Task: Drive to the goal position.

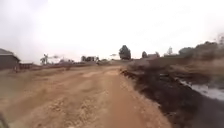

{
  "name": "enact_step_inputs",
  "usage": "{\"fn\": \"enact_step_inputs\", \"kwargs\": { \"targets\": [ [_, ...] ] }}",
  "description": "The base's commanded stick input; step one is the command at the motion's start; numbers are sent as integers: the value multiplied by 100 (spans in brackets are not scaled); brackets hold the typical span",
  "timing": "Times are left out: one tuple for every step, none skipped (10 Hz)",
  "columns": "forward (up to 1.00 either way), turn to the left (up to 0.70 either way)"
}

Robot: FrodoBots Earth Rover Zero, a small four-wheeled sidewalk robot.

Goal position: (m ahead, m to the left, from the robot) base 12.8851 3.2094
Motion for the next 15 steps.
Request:
{"fn": "enact_step_inputs", "kwargs": {
  "targets": [
    [50,0],
    [50,0],
    [50,0],
    [50,0],
    [50,0],
    [50,0],
    [50,0],
    [50,0],
    [50,0],
    [50,0],
    [50,0],
    [50,0],
    [50,0],
    [50,0],
    [50,0]
  ]
}}
